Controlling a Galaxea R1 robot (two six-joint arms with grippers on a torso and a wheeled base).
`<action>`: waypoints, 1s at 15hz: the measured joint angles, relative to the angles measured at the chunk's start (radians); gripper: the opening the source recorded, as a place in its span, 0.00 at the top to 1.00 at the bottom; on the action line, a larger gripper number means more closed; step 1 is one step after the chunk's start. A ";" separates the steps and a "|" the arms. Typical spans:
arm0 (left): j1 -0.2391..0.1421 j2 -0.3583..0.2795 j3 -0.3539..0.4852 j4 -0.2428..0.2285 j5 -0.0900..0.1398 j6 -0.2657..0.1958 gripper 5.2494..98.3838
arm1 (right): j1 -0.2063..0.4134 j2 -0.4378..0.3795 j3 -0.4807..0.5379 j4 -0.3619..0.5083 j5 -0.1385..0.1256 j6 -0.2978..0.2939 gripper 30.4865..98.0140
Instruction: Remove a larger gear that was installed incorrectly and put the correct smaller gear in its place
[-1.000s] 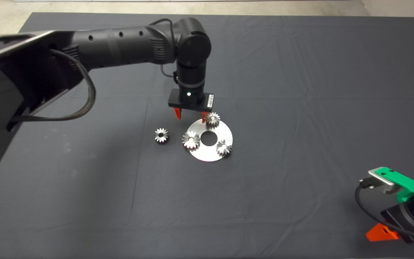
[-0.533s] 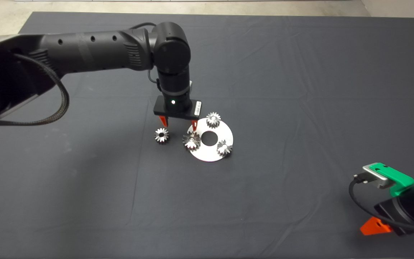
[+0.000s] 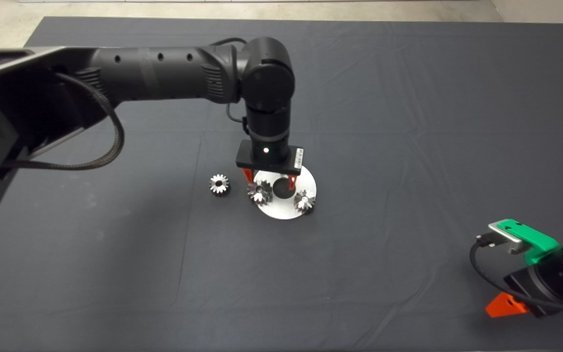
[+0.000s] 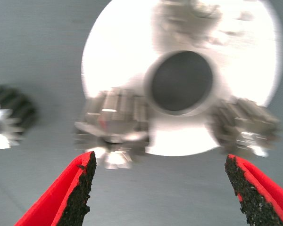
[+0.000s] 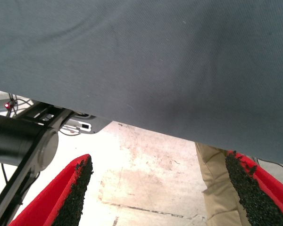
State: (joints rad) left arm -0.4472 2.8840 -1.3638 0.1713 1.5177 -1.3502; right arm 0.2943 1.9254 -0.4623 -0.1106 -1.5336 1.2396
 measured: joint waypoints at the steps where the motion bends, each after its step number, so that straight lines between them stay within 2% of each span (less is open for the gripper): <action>1: 0.000 -0.001 0.001 -0.001 0.001 -0.001 0.32 | 0.000 0.001 0.000 0.000 0.000 0.000 0.35; 4: 0.000 -0.014 0.000 0.000 0.008 -0.004 0.32 | 0.000 0.009 -0.002 0.000 0.001 0.000 0.35; 9: 0.000 -0.023 -0.001 0.000 0.004 -0.003 0.31 | 0.000 0.010 -0.003 0.000 0.002 0.000 0.35; 15: 0.000 -0.098 0.034 0.001 0.005 -0.003 0.27 | 0.000 0.011 -0.003 0.000 0.001 0.000 0.35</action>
State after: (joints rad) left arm -0.4468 2.7857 -1.3298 0.1721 1.5230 -1.3532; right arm 0.2943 1.9368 -0.4651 -0.1106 -1.5321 1.2396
